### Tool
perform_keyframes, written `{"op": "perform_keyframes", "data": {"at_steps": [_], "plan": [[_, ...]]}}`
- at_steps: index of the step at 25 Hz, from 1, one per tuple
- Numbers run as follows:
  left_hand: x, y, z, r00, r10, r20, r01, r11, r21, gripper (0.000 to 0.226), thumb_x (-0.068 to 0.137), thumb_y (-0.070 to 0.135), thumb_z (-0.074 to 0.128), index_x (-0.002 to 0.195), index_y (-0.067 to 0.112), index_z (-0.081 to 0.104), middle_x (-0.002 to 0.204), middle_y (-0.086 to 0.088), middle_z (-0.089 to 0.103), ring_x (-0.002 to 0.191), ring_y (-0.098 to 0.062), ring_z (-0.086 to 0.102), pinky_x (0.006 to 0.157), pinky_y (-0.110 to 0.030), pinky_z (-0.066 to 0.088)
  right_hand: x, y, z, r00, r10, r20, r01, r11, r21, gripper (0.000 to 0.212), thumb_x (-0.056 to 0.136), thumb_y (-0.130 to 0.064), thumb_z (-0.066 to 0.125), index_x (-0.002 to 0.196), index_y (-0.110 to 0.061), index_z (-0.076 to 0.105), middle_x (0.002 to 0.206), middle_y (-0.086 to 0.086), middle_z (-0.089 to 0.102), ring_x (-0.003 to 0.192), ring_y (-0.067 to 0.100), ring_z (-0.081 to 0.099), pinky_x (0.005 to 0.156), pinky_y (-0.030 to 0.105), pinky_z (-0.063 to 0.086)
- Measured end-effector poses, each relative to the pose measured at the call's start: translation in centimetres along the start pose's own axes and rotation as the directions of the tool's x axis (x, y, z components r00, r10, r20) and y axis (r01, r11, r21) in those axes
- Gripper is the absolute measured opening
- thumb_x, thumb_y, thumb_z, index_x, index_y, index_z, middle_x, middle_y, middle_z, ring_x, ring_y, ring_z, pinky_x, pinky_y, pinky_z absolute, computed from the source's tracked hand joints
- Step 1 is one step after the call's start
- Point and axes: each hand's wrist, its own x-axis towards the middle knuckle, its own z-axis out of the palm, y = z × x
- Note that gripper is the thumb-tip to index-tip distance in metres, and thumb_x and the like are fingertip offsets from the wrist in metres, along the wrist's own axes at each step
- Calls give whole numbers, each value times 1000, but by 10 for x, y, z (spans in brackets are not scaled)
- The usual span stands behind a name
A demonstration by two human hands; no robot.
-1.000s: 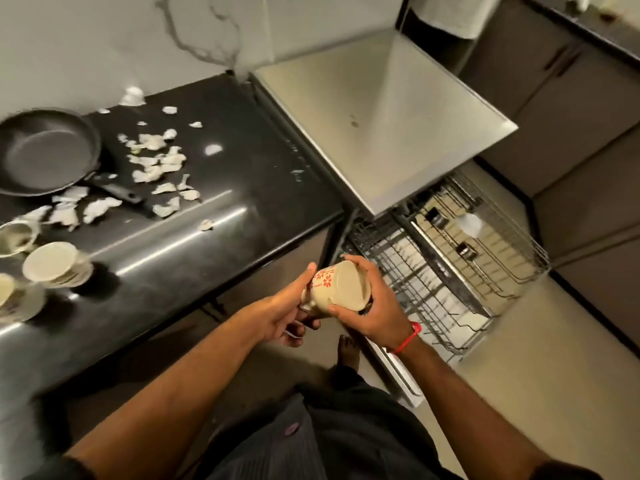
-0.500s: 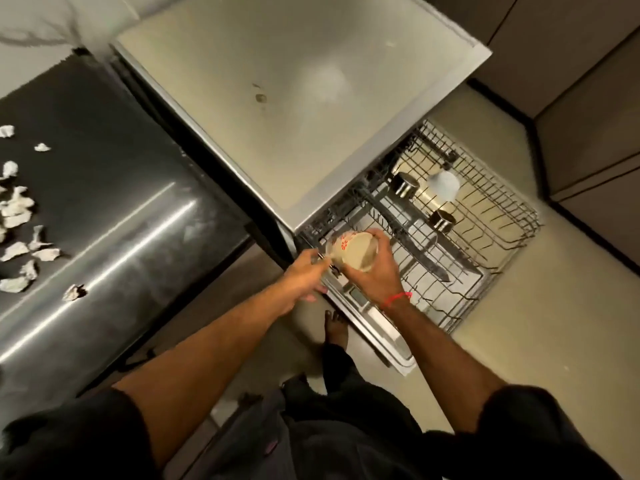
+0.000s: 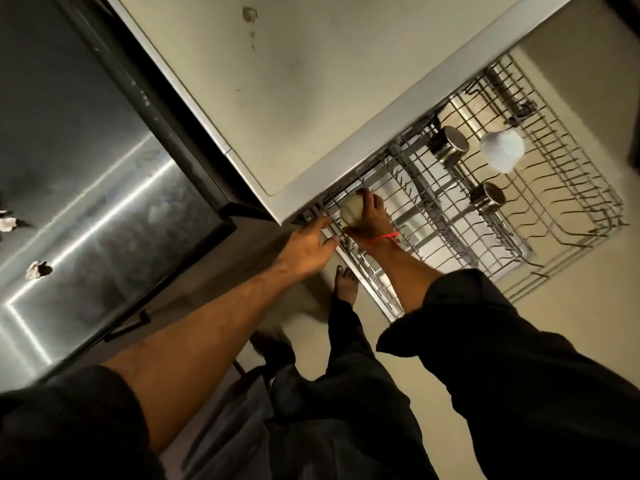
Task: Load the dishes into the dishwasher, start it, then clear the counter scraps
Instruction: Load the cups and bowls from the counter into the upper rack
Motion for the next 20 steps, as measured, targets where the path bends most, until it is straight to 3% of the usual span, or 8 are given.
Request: {"op": "perform_keyframes", "data": {"at_steps": [4, 7, 10, 13, 17, 20], "plan": [[-4, -2, 3, 1000, 8, 2, -8, 1000, -26, 49, 101, 30, 57, 147, 18, 46, 148, -4, 52, 137, -22, 47, 107, -24, 34, -1, 4, 1, 999, -4, 39, 5, 1000, -15, 93, 75, -23, 80, 150, -24, 24, 152, 12, 26, 130, 41, 42, 99, 55, 49], [-9, -2, 6, 1000, 9, 3, -8, 999, -42, 50, 101, 31, 58, 147, 19, 46, 148, -3, 52, 134, -23, 49, 109, -30, 37, -4, 6, -3, 991, 0, 136, 1, 1000, -8, 88, 80, -20, 76, 151, -31, 25, 156, 12, 18, 131, 44, 41, 93, 57, 53], [-17, -5, 9, 1000, 22, -15, -23, 998, -51, 50, 100, 33, 58, 147, 23, 46, 144, -1, 55, 125, -25, 56, 109, -35, 43, -13, 6, -9, 982, 5, 186, 0, 1000, -26, 93, 86, -11, 71, 156, -33, 14, 162, 13, 8, 138, 41, 36, 105, 51, 45], [-30, -13, 9, 995, 94, -38, -96, 994, -43, 47, 100, 33, 58, 145, 24, 49, 139, -1, 59, 119, -24, 61, 102, -31, 47, -33, 6, -17, 986, 23, 163, -21, 1000, -14, 95, 90, -8, 65, 157, -32, 2, 164, 11, 4, 141, 38, 35, 108, 48, 40], [-57, -34, 1, 973, 206, -105, -212, 976, -47, 42, 101, 30, 57, 142, 21, 53, 143, -2, 55, 125, -17, 55, 106, -33, 46, -71, 1, -23, 990, -116, -82, 113, 993, -38, 58, 94, -10, 56, 148, -14, 35, 147, 16, 36, 122, 35, 53, 103, 45, 48], [-92, -65, -7, 933, 262, -247, -290, 953, -85, 29, 99, 24, 60, 128, 22, 62, 130, 0, 60, 102, -13, 61, 93, -30, 52, -107, -15, -18, 935, -320, -152, 327, 945, 20, 28, 97, -8, 53, 124, -7, 59, 118, 13, 63, 101, 25, 63, 90, 33, 51]]}}
